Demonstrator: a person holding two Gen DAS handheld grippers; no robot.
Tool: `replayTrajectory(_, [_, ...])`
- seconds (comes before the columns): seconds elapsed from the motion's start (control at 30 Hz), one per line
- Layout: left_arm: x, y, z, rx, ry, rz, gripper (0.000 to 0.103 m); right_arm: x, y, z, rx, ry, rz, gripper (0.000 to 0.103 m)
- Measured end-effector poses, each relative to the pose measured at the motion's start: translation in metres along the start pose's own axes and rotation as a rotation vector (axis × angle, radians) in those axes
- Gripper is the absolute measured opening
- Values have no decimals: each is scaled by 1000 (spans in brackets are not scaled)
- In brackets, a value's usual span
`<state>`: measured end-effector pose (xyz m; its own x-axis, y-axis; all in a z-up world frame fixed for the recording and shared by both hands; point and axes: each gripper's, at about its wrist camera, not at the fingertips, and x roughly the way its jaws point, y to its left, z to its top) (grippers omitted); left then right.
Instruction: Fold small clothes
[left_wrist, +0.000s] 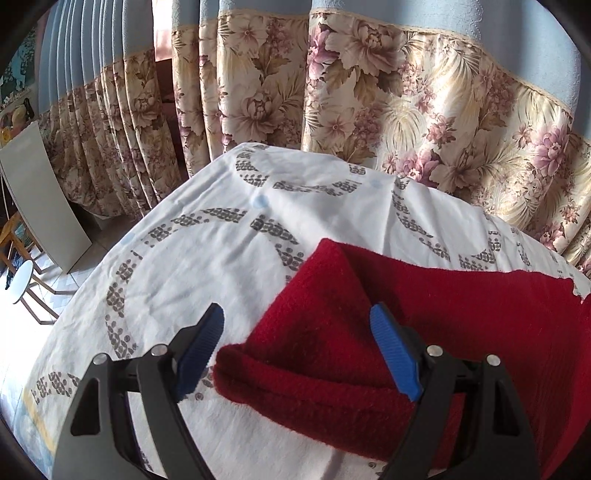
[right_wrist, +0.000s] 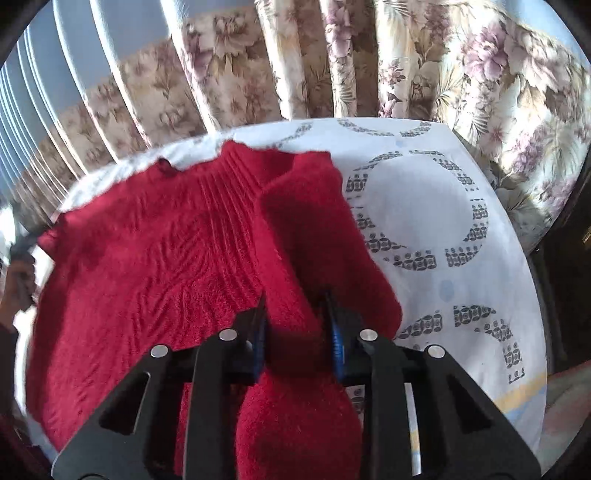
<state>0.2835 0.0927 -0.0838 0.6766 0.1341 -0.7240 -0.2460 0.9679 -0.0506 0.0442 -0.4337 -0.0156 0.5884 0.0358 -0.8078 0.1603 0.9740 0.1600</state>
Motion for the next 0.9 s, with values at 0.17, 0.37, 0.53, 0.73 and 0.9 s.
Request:
replayTrajectory(0.17, [0, -1, 0, -9, -3, 1, 82, -9, -48, 10, 119, -45, -195, 10])
replayTrajectory(0.37, [0, -2, -1, -1, 3, 7, 82, 6, -104, 26, 217, -81, -522, 9])
replayTrajectory(0.53, [-3, 1, -2, -13, 3, 2, 82, 36, -103, 42, 167, -52, -582, 10])
replayTrajectory(0.73, [-18, 5, -6, -4, -9, -41, 82, 19, -90, 38, 219, -121, -543, 84])
replayTrajectory(0.9, [-26, 7, -13, -2, -13, -67, 82, -10, -59, 26, 197, -179, -469, 84])
